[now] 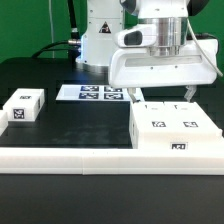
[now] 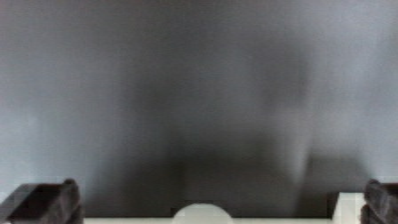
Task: Assemble cabinet
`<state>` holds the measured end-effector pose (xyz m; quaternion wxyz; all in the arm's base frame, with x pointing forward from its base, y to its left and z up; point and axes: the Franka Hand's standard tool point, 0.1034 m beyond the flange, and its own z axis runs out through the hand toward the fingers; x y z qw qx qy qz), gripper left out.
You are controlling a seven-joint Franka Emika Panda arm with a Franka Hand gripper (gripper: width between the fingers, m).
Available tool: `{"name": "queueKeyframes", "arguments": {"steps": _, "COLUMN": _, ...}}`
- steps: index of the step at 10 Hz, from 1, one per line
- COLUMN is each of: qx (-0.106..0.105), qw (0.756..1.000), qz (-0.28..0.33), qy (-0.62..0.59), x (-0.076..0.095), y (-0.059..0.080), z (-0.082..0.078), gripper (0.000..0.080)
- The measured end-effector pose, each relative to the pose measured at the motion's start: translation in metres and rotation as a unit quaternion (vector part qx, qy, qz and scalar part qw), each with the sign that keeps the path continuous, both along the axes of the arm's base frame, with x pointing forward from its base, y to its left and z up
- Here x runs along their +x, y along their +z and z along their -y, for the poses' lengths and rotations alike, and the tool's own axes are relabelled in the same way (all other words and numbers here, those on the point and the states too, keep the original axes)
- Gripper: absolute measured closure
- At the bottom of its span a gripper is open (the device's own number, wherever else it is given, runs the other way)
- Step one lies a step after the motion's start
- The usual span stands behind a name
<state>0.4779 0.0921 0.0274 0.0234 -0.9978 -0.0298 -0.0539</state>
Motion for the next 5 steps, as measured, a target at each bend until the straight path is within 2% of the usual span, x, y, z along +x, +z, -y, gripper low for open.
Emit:
{"name": "queueKeyframes", "arguments": {"steps": 2, "qx": -0.002, "qw": 1.000, "qz": -0.004, "qy": -0.005, "x": 0.003, "y": -0.008, "z": 0.005, "gripper": 0.0002}}
{"name": "queueKeyframes", "arguments": {"steps": 5, "qx": -0.003, "qw": 1.000, "qz": -0.007, "qy": -0.005, "x": 0.010, "y": -0.018, "z": 0.003, "gripper": 0.0002}}
